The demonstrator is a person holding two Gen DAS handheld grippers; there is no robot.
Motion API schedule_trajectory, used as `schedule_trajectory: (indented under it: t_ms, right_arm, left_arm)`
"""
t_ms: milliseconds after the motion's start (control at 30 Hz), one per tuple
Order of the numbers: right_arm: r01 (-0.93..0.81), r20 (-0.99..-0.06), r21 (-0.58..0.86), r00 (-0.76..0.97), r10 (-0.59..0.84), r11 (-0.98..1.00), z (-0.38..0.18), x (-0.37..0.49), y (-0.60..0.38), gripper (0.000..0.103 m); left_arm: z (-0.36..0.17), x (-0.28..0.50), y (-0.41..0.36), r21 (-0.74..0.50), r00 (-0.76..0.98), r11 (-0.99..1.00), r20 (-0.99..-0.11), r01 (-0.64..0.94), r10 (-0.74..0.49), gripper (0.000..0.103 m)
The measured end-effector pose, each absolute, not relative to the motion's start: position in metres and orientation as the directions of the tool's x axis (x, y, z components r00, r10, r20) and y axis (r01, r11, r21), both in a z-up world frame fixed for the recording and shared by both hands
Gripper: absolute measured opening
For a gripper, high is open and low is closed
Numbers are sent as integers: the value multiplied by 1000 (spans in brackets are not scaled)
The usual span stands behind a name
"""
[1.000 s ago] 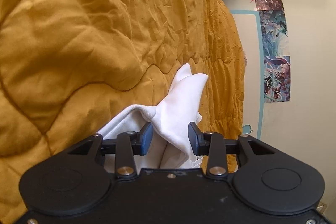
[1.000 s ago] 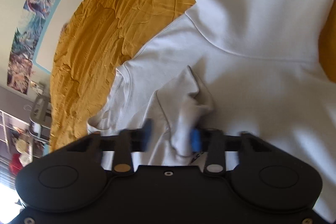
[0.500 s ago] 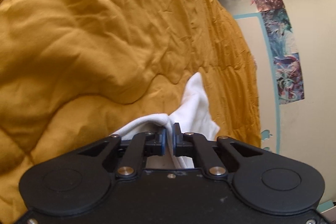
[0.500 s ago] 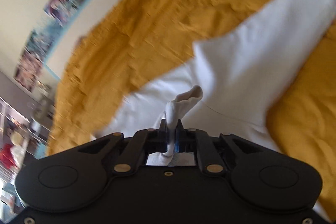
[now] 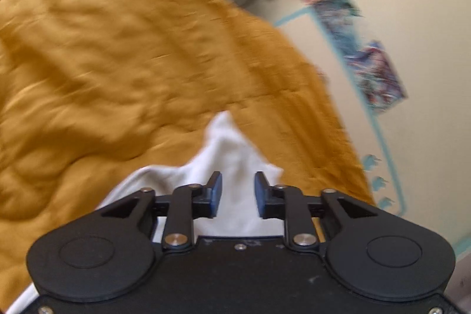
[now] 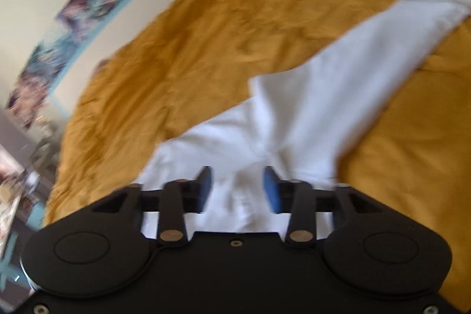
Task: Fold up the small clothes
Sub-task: 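Lay the sleeve on the body and open the left gripper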
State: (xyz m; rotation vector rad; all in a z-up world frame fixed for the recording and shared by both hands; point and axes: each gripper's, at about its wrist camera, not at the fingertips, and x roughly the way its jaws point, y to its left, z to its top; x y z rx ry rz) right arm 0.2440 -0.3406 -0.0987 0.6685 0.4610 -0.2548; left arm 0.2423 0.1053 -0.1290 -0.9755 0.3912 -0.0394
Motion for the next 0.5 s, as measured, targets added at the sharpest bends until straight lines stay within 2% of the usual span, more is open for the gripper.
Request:
schedule_trajectory:
  t_ms: [67, 167, 200, 233, 300, 367, 433, 500]
  right_arm:
    - [340, -504, 546, 864, -25, 766, -108, 254, -335, 50]
    - [409, -603, 523, 798, -16, 748, -129, 267, -334, 50]
    - [449, -636, 507, 771, -33, 736, -137, 267, -335, 45]
    - [468, -645, 502, 763, -46, 727, -142, 264, -338, 30]
    - [486, -646, 489, 760, -74, 725, -145, 260, -344, 24]
    - [507, -653, 490, 752, -87, 710, -142, 259, -349, 24]
    - [520, -657, 508, 750, -82, 687, -133, 256, -356, 26]
    - [498, -623, 516, 776, -94, 697, -111, 253, -371, 28]
  left_arm:
    - [-130, 260, 99, -813, 926, 577, -274, -78, -261, 29]
    - [-144, 288, 90, -766, 896, 636, -342, -91, -283, 29]
    - [-151, 294, 89, -755, 881, 646, -379, -117, -282, 29]
    - [-160, 297, 90, -746, 870, 650, -410, -146, -275, 29]
    - [-175, 300, 94, -709, 844, 668, -485, -226, -228, 29]
    - [-188, 303, 101, -711, 838, 659, -497, -246, -224, 30]
    - [-190, 304, 107, -725, 836, 640, -497, -253, -233, 26]
    - [-181, 300, 109, -784, 855, 589, -429, -193, -292, 29]
